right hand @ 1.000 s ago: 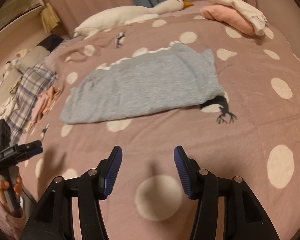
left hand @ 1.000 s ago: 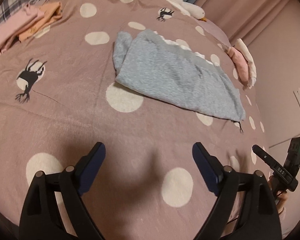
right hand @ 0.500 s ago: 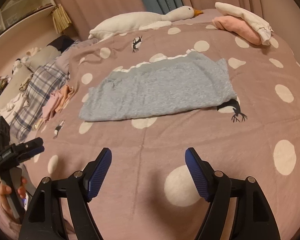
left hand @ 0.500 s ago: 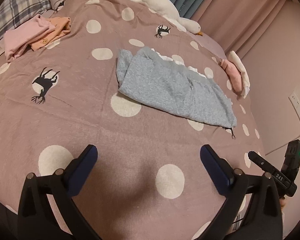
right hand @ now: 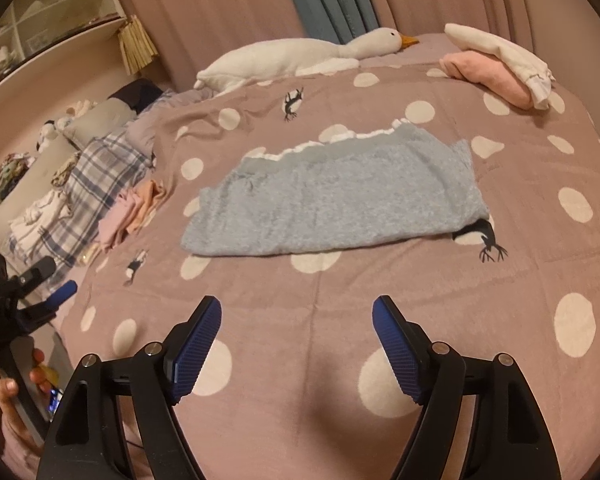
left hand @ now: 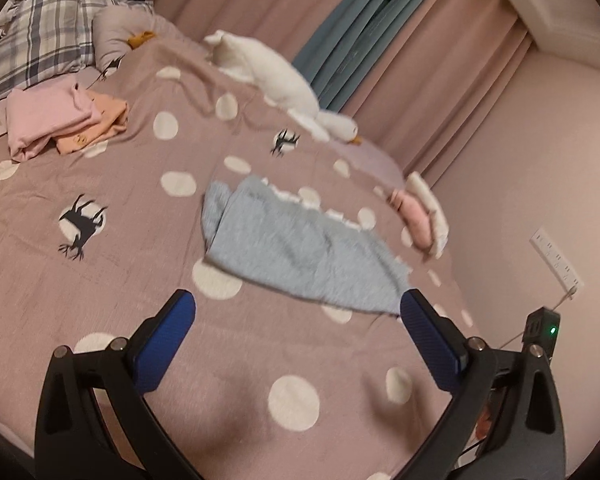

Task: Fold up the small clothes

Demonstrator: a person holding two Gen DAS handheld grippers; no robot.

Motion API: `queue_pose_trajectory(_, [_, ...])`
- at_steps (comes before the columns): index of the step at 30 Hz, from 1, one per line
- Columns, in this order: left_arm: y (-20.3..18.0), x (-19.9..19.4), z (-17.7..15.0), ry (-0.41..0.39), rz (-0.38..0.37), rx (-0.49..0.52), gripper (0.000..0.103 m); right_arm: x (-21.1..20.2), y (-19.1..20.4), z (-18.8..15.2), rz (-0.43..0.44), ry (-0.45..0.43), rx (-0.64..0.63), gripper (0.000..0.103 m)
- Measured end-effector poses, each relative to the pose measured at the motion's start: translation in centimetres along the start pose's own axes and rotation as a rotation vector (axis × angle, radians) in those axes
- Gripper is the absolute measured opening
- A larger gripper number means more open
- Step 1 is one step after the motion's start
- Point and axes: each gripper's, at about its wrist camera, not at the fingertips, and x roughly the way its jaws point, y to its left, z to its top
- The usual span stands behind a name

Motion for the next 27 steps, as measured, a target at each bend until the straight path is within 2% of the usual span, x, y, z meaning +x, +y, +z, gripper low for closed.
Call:
queue_pose_trajectory(2, [0.2,0.3,0.0,0.003,-0.004,-0.003,0.103,-0.1,0.3,0.0,-0.003,-0.006,-0.008,0.078])
queue_pose_trajectory(11, [1.5,3.1,-0.8,0.123,-0.018,-0.031,0.103,0.3,0.9,0.1,-0.039,-0.013,-0.036,0.078])
queue_pose_trajectory(21, [2.9,4.6,-0.2,0.189,-0.045,-0.097,0.103,2.4,1.2,0.8,-0.008,0.02,-0.028,0.079])
queue_pose_trajectory(27, [3.5,6.4,-0.2,0.232,-0.019,-0.126,0.103,3.4,1.1,1.1,0.009,0.036,-0.014,0.079])
